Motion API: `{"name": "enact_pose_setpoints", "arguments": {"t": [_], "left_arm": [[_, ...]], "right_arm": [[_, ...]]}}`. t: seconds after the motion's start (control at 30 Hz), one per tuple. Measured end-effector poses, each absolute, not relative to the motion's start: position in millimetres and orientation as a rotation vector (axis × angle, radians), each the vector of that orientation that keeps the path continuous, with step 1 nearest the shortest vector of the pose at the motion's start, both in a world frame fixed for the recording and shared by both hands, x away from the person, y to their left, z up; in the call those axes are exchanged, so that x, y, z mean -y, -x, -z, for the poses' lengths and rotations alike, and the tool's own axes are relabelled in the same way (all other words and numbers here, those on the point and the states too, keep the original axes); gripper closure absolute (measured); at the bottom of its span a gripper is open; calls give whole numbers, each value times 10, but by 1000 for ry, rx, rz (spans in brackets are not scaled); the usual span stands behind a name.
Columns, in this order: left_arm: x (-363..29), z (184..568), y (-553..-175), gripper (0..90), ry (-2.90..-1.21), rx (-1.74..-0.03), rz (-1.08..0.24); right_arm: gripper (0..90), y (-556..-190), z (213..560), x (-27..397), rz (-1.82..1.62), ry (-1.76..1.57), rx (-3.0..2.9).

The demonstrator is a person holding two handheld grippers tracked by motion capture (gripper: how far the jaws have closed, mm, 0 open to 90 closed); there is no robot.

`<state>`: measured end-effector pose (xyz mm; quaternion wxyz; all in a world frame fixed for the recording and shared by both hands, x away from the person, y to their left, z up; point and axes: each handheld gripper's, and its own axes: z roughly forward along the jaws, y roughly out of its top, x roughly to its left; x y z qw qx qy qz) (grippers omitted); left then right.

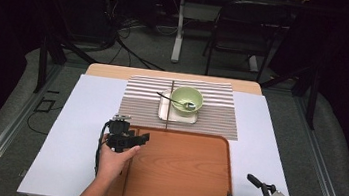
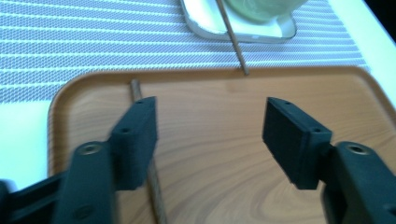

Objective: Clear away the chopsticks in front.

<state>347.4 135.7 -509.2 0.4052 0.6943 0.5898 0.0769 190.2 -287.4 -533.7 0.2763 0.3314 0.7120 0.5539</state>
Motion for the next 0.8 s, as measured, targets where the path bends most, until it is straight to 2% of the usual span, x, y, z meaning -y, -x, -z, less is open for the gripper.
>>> {"name": "enact_pose_setpoints", "arguments": {"t": [0.13,0.17,0.27,0.37,0.57,0.73,0.8], "left_arm": [[-1354,5055,-3524,275,-1741,-1444,-155],[-1353,5038,-3531,232,-1751,-1414,-157],[-1331,4987,-3555,225,-1772,-1376,-196],[-1303,4928,-3601,311,-1804,-1369,-291],[-1287,4891,-3683,418,-1832,-1365,-361],[-1279,4859,-3780,427,-1812,-1362,-325],[-1272,4848,-3812,387,-1800,-1377,-313]], "right_arm": [[148,-1902,5338,2874,-1487,-890,-1913],[148,-1903,5338,2873,-1487,-892,-1913],[149,-1904,5339,2872,-1487,-897,-1913],[149,-1904,5339,2871,-1487,-897,-1913],[148,-1904,5340,2872,-1487,-898,-1913],[148,-1905,5339,2872,-1487,-897,-1913],[148,-1905,5340,2873,-1488,-897,-1914]]}}
